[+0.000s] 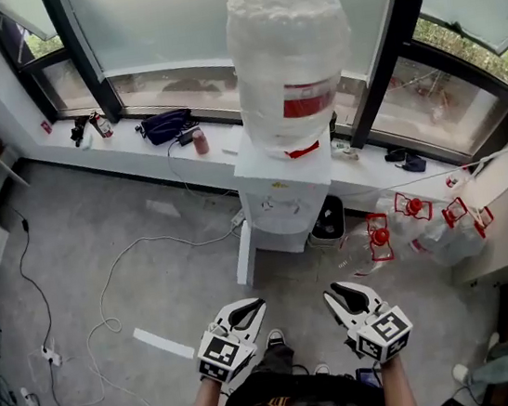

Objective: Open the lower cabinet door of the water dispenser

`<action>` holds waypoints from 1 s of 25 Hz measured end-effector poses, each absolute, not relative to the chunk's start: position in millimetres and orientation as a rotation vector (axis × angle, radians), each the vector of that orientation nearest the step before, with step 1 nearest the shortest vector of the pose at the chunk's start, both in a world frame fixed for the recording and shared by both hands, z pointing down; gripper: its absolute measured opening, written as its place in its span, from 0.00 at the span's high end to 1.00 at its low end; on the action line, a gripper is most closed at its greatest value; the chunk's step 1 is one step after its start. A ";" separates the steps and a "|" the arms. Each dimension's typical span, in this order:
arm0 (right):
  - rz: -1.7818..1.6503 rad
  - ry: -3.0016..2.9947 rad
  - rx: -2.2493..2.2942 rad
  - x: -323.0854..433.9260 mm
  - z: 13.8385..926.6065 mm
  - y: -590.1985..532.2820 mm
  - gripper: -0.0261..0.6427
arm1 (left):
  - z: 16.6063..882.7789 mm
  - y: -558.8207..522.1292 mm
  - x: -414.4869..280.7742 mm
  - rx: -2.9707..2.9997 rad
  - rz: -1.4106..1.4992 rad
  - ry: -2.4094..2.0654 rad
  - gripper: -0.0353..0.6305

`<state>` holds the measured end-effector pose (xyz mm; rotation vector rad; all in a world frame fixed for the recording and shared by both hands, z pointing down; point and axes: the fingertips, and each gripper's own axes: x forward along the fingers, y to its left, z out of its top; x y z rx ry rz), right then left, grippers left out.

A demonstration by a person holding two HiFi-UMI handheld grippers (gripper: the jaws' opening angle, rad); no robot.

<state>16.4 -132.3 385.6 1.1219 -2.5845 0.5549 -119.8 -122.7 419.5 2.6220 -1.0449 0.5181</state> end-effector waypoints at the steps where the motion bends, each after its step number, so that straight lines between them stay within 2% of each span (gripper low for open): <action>1: 0.550 -2.592 1.128 22.9 382.0 -125.3 0.82 | 413.2 -119.2 -110.3 2.640 0.511 -1.039 0.92; 7: 0.525 -2.632 1.132 70.2 370.9 -73.3 0.84 | 380.2 -75.9 -45.5 2.696 0.462 -1.037 0.92; 15: 0.417 -2.725 1.103 122.9 354.2 -2.5 0.94 | 352.7 1.2 30.9 2.714 0.383 -1.085 0.92; 25: 0.391 -2.797 1.009 140.0 338.5 70.0 0.95 | 336.9 85.7 76.0 2.731 0.370 -1.133 0.92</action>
